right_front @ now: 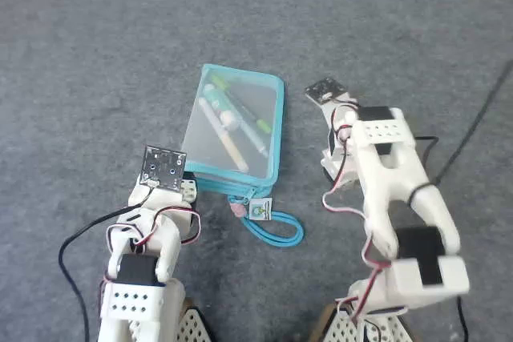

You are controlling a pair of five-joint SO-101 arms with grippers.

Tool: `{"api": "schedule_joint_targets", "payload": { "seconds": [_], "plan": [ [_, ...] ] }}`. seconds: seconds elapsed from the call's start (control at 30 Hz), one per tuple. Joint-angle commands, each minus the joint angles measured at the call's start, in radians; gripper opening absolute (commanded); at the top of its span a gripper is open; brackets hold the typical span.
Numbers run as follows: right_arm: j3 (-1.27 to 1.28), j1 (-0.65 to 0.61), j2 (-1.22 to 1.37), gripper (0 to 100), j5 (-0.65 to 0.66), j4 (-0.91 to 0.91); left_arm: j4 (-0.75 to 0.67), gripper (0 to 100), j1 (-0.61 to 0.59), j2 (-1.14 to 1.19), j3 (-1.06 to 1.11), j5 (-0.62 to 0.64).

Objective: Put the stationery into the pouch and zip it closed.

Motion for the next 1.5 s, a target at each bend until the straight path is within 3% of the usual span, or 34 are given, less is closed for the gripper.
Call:
{"api": "schedule_joint_targets", "payload": {
  "seconds": [0.0,0.2,0.7,0.9,1.1,1.3,1.47],
  "plan": [
    [-0.091,0.01,0.051,2.6,-0.015,-0.008,-0.032,1,0.002,-0.008,-0.015,-0.015],
    [-0.087,0.021,0.077,14.9,-0.015,-0.007,-0.032,1,0.002,-0.008,-0.016,-0.015],
    [0.057,0.053,0.001,12.5,-0.034,-0.064,-0.034,1,0.002,-0.008,-0.016,-0.015],
    [0.051,0.062,0.007,0.5,-0.054,-0.064,-0.034,1,0.006,-0.008,-0.016,-0.015],
    [0.054,0.051,-0.186,0.7,-0.057,0.079,-0.035,1,0.014,-0.008,-0.016,-0.009],
    [0.058,-0.054,-0.578,0.7,-0.058,0.286,-0.035,1,0.114,-0.008,-0.016,0.025],
    [0.057,-0.3,-0.806,0.7,-0.055,0.437,-0.035,1,0.117,-0.008,-0.019,0.04]
  ]
}}
